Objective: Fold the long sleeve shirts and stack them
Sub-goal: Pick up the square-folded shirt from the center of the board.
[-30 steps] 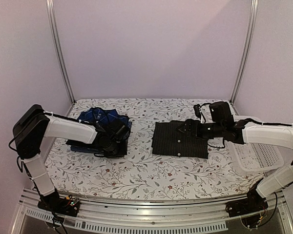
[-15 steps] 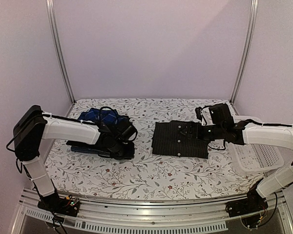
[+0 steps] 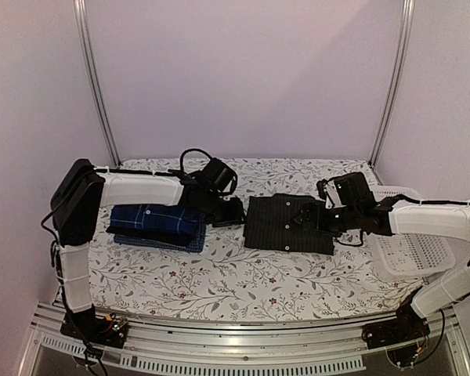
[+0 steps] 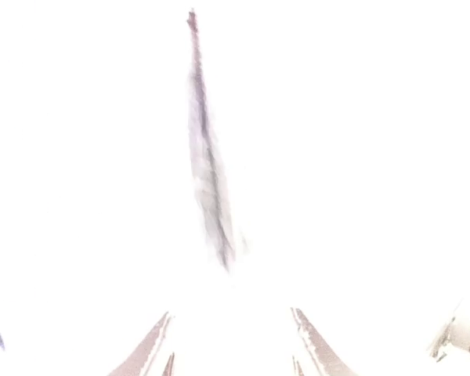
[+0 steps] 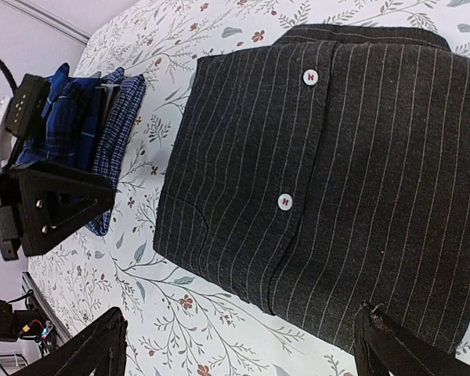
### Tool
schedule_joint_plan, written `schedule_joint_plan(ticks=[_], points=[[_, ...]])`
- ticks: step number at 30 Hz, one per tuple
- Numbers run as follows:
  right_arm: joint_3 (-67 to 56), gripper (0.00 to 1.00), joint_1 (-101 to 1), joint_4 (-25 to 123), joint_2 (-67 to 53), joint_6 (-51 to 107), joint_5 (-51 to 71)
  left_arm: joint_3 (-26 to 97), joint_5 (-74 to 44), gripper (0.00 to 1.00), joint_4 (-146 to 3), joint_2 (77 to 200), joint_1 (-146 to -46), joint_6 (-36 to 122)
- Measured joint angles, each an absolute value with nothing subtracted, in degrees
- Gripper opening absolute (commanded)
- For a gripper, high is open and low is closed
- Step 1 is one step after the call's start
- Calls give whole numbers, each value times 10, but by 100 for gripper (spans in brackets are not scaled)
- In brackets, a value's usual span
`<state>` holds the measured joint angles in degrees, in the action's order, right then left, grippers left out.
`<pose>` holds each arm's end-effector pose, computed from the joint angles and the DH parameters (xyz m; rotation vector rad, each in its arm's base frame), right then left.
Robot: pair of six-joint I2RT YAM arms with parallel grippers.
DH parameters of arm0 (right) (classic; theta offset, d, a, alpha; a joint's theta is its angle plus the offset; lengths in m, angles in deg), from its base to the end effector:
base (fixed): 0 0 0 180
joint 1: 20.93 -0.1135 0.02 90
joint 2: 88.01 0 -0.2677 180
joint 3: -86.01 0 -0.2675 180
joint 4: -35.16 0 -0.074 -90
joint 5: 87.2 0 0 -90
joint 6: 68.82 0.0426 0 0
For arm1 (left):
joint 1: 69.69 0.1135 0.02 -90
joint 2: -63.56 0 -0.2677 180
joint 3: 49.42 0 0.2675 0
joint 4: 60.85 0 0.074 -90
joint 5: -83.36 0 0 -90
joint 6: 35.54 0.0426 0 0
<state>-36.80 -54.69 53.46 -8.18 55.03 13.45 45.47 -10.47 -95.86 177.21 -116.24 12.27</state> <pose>0.2510 0.1772 0.1981 -0.1006 2.4087 0.7981 0.3071 -0.3283 0.1787 0.1300 2.6524 -0.6709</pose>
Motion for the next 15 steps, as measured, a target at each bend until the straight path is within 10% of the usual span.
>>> schedule_joint_plan(ticks=[15], points=[[-396,99,-547,556,-108,557,121,519,-254,48,-907,1897,-1114,133]])
